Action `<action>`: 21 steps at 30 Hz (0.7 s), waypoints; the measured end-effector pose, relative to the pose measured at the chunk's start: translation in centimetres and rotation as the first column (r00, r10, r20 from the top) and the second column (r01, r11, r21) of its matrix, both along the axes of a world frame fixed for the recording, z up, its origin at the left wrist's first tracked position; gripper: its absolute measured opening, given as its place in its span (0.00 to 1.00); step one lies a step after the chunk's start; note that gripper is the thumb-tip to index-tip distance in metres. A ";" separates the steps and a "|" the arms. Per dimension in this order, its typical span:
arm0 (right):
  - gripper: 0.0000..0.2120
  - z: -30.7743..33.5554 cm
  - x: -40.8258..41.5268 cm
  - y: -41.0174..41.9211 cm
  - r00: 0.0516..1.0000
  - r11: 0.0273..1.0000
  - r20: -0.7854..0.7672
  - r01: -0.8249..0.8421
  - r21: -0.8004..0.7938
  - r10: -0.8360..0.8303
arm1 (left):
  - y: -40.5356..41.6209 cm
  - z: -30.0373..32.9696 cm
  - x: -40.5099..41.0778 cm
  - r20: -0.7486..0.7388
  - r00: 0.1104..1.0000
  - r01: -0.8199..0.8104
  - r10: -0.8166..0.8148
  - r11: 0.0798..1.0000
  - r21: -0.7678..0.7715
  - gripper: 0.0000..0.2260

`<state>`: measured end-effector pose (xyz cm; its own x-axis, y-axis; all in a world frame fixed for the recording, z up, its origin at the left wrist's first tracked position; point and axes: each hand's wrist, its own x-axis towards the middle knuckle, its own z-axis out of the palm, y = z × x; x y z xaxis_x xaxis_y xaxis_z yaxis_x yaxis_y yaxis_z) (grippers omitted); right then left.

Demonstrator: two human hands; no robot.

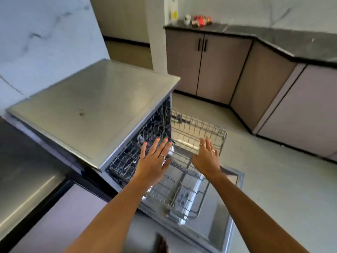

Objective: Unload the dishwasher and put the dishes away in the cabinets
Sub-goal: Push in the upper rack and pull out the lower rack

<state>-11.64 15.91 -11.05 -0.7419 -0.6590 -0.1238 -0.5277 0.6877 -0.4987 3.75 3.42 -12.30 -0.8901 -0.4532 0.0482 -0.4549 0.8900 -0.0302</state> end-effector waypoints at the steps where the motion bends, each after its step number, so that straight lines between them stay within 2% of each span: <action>1: 0.35 -2.0 0.0 0.6 0.999 0.999 0.041 0.013 0.042 -0.015 | 0.2 -1.8 -0.3 0.047 0.999 0.010 -0.012 0.999 0.032 0.26; 5: 0.37 -7.0 -0.6 1.7 0.990 0.983 0.126 0.042 0.178 -0.065 | 1.5 -6.2 -1.4 0.186 0.979 0.061 -0.085 0.990 0.129 0.28; 10: 0.37 -9.6 -2.6 0.5 0.981 0.975 0.152 0.088 0.203 -0.120 | 1.4 -9.5 -2.9 0.236 0.967 0.045 -0.094 0.978 0.204 0.27; 17: 0.39 -12.5 -3.8 1.5 0.952 0.953 0.247 0.106 0.283 -0.180 | 2.7 -10.9 -3.4 0.273 0.962 -0.047 -0.024 0.967 0.252 0.27; 21: 0.40 -13.6 -5.3 1.3 0.906 0.953 0.360 0.126 0.276 -0.223 | 4.2 -11.5 -4.3 0.267 0.962 -0.137 0.058 0.948 0.287 0.29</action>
